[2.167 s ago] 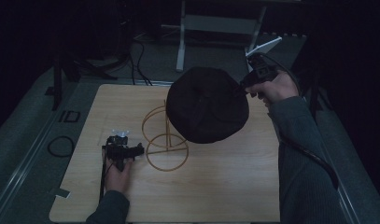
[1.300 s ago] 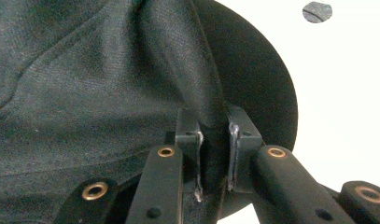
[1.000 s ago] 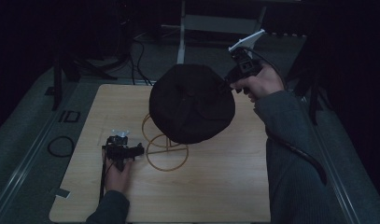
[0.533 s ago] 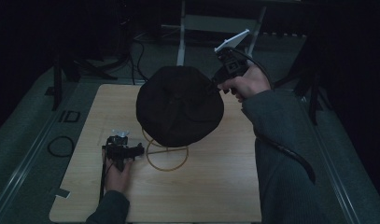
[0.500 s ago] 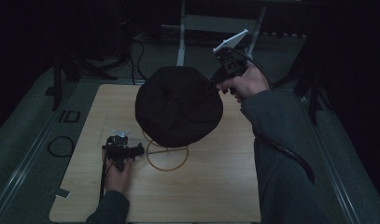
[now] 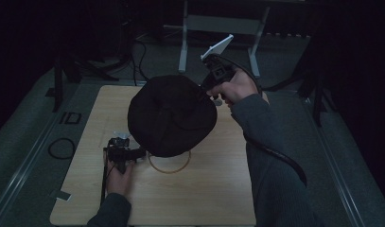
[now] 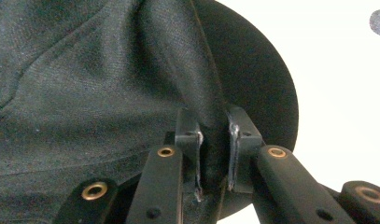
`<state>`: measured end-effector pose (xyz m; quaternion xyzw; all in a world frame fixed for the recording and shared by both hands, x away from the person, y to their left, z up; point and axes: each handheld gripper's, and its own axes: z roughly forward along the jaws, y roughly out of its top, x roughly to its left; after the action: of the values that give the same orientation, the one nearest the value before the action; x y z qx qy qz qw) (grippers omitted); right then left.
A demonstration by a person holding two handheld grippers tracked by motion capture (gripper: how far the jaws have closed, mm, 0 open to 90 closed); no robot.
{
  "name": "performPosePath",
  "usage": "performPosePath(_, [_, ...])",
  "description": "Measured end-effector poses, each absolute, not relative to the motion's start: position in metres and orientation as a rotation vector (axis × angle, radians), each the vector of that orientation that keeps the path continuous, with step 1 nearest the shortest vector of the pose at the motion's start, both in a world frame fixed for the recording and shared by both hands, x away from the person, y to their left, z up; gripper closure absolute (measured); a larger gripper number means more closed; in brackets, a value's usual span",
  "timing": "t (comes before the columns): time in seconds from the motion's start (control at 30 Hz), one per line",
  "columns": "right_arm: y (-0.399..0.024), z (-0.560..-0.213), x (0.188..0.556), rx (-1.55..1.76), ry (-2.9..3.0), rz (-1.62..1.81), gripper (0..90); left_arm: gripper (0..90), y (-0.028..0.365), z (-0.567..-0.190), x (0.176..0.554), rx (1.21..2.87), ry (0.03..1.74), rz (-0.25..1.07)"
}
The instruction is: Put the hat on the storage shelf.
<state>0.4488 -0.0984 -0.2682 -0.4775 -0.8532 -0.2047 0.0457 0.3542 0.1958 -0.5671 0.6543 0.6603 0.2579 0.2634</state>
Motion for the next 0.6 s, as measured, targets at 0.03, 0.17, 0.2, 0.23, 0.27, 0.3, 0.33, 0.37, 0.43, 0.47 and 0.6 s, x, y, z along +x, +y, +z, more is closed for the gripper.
performPosePath(0.03, [-0.097,-0.27,0.449,-1.456,-2.604,-0.621,77.9,1.2,0.196,-0.567,0.354,1.769,1.786,0.698])
performPosePath(0.17, [-0.092,-0.275,0.449,-1.449,-2.61,-0.605,77.9,1.2,0.196,-0.567,0.354,1.769,1.786,0.698])
performPosePath(0.2, [-0.091,-0.276,0.449,-1.449,-2.614,-0.598,77.8,1.2,0.196,-0.567,0.354,1.769,1.785,0.698])
performPosePath(0.23, [-0.089,-0.278,0.449,-1.444,-2.621,-0.59,77.8,1.2,0.196,-0.567,0.354,1.769,1.785,0.697])
performPosePath(0.27, [-0.088,-0.279,0.448,-1.441,-2.627,-0.584,77.8,1.2,0.196,-0.567,0.354,1.769,1.786,0.697])
performPosePath(0.3, [-0.086,-0.281,0.448,-1.438,-2.633,-0.574,77.8,1.2,0.196,-0.567,0.354,1.768,1.786,0.698])
performPosePath(0.33, [-0.084,-0.282,0.448,-1.438,-2.636,-0.566,77.8,1.2,0.196,-0.567,0.354,1.768,1.786,0.698])
performPosePath(0.37, [-0.084,-0.283,0.448,-1.437,-2.64,-0.563,77.7,1.2,0.196,-0.567,0.354,1.765,1.786,0.699])
performPosePath(0.43, [-0.082,-0.286,0.449,-1.445,-2.64,-0.551,77.7,1.2,0.196,-0.567,0.354,1.764,1.786,0.699])
performPosePath(0.47, [-0.082,-0.287,0.449,-1.442,-2.642,-0.55,77.7,1.2,0.196,-0.567,0.354,1.764,1.787,0.699])
performPosePath(0.6, [-0.081,-0.292,0.45,-1.449,-2.64,-0.543,77.6,1.2,0.196,-0.567,0.354,1.767,1.786,0.698])
